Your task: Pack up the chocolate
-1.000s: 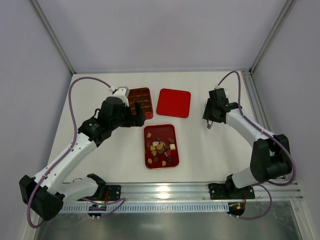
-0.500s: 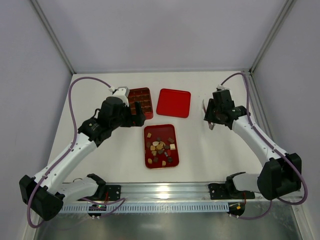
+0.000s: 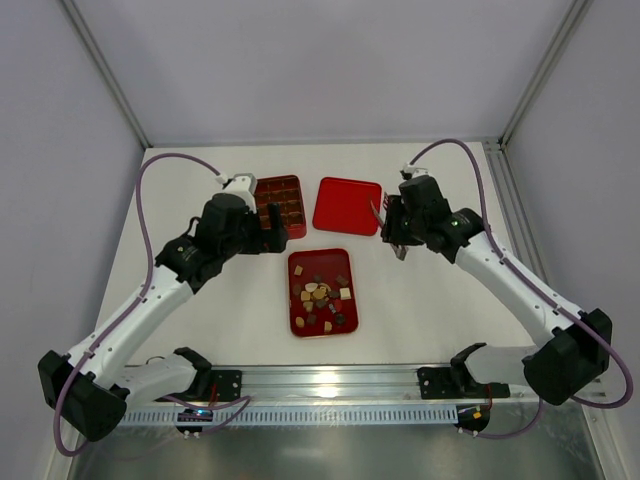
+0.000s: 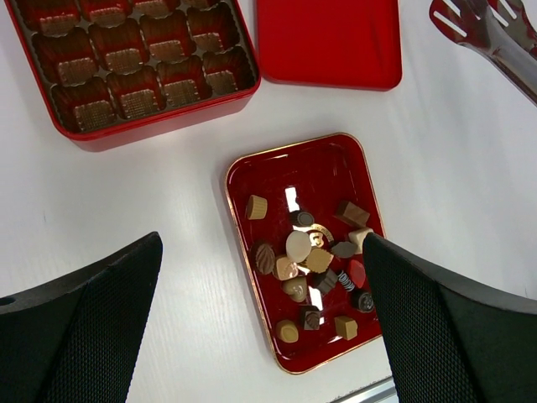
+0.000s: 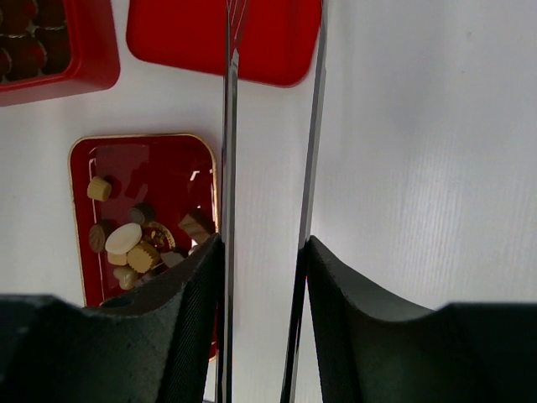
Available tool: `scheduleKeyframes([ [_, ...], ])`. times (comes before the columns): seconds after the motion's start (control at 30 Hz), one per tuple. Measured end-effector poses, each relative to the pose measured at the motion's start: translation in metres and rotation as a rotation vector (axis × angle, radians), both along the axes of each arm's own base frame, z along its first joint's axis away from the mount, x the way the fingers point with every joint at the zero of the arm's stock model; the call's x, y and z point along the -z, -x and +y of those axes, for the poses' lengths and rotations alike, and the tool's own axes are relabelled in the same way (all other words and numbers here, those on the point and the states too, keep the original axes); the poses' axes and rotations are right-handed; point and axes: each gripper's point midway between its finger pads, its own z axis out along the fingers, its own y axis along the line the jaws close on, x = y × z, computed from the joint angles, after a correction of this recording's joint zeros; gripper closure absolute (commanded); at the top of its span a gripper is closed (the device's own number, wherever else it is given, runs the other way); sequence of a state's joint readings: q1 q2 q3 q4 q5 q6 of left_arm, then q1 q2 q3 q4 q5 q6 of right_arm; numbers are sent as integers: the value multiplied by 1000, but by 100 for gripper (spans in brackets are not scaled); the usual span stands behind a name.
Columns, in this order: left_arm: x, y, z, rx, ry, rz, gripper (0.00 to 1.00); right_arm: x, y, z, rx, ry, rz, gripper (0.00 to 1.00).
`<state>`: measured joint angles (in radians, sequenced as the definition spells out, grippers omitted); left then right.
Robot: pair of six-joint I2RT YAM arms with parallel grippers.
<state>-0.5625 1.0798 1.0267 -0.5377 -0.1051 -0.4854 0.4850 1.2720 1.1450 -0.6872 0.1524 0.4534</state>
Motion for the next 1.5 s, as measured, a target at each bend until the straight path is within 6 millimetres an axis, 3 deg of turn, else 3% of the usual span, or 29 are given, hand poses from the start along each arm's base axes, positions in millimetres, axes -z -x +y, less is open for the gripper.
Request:
scheduleKeyframes([
  [0.43,-14,-12,28,-97,-48,-29,0,-13,57,69,-216,-70,12,56],
  [0.73,-11,-16,41,-137,-59,-16,0,9,104,105,-378,-41,82,58],
  [1.1,-11,-17,43,-146,-59,-15,0,46,123,128,-467,40,181,59],
  [1.5,-9,-17,46,-152,-61,-10,0,41,126,149,-513,26,174,60],
])
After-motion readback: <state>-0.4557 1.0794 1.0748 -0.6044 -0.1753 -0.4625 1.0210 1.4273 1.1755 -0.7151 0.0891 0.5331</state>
